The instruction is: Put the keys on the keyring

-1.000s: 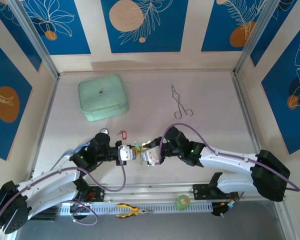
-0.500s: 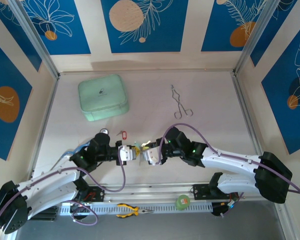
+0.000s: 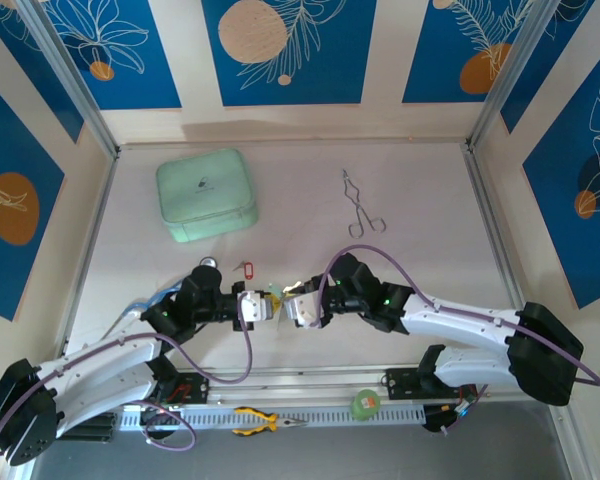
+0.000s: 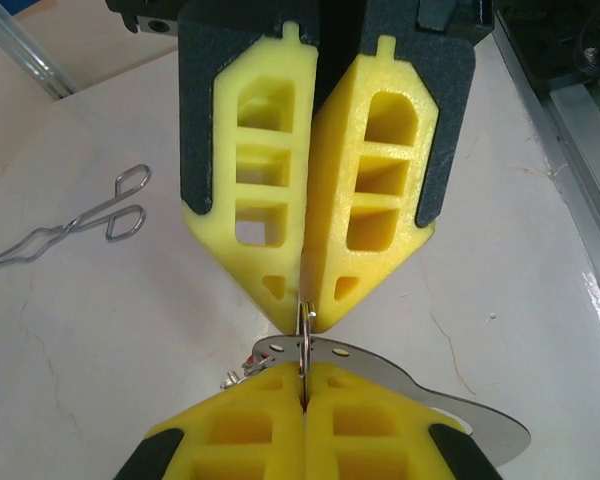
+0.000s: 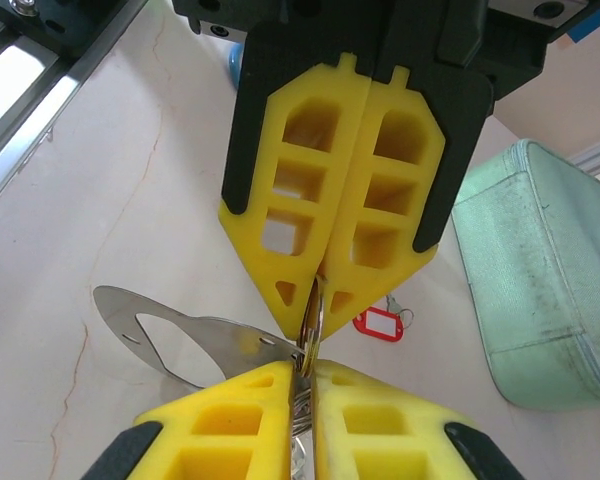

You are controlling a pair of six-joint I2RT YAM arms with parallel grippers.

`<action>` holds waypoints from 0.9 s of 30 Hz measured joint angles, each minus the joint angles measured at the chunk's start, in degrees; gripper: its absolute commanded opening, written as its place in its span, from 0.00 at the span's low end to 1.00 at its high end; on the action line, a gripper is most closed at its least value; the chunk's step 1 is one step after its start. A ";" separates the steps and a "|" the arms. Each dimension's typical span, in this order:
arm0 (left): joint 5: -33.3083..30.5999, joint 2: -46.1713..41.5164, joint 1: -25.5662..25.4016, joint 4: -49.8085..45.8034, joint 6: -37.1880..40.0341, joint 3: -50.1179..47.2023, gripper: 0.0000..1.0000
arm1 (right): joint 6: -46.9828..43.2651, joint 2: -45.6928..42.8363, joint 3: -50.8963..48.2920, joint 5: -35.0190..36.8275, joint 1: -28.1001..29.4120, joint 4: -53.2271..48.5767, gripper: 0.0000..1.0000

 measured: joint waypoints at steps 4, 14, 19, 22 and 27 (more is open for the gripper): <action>-0.07 0.02 0.00 0.00 0.00 0.15 0.00 | 0.87 0.96 0.37 -0.26 0.00 0.39 0.01; -0.22 0.17 0.00 0.81 -1.14 0.15 0.12 | 1.70 1.73 0.83 -0.55 0.04 0.68 0.00; -0.20 0.81 0.09 1.57 -1.92 0.15 0.00 | 1.95 1.95 1.05 -0.31 -0.09 0.59 0.00; -0.28 0.81 0.13 1.66 -2.10 0.13 0.00 | 2.32 1.95 1.07 -0.11 -0.13 0.55 0.01; -1.84 -0.52 -0.02 1.40 -2.38 0.09 0.00 | 5.79 0.55 1.07 -0.52 -1.49 -0.85 0.36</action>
